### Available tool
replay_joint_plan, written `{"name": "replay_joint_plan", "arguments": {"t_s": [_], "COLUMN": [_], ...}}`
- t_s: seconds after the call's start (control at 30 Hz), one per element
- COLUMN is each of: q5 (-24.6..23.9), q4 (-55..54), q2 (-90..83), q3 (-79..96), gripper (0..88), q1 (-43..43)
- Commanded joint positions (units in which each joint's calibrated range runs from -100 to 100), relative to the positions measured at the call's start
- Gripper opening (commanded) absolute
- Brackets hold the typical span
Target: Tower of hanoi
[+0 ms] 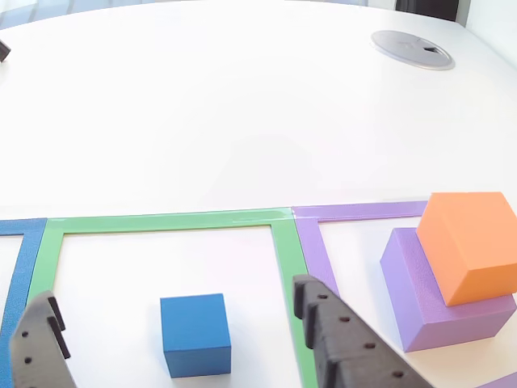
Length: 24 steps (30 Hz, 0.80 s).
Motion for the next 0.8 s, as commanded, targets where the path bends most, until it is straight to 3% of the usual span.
{"name": "replay_joint_plan", "arguments": {"t_s": [0.0, 0.77], "q5": [0.0, 0.0], "q4": [-4.44, -6.55], "q2": [4.36, 15.27], "q3": [-2.99, -10.35], "gripper": [34.2, 33.5], "q1": [0.86, -2.78]}}
